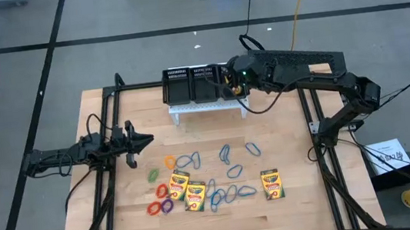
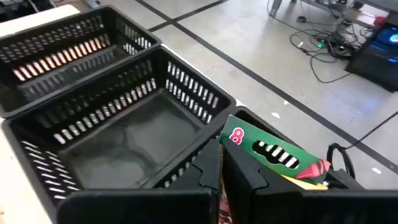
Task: Pick & Place Office Desk Supplies
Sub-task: Put the crayon box into the right black bin
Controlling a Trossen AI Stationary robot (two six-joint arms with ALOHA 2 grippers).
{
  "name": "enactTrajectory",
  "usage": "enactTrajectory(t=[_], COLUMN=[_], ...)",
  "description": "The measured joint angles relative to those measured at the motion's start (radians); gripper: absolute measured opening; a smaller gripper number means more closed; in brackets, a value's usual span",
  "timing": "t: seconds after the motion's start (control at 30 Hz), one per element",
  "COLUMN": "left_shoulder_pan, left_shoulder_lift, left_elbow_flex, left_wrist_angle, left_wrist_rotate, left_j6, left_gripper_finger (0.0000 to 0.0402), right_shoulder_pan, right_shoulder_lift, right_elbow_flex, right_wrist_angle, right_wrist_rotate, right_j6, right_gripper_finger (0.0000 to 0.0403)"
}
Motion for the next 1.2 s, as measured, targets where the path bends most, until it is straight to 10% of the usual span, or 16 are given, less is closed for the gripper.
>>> enactTrajectory(t=[1.2], left_shoulder_pan=[0.0], left_shoulder_lift=[0.0], left_elbow_flex=[0.0], left_wrist_angle=[0.0], left_wrist_rotate=[0.0], left_j6=[0.0], left_gripper_finger=[0.0056], right_shoulder_pan=[0.023], right_shoulder_lift=[-0.02], right_elbow_flex=[-0.002], right_wrist_angle=[0.095], right_wrist_rotate=[-0.033], right_j6=[-0.12], right_gripper_finger=[0.0108])
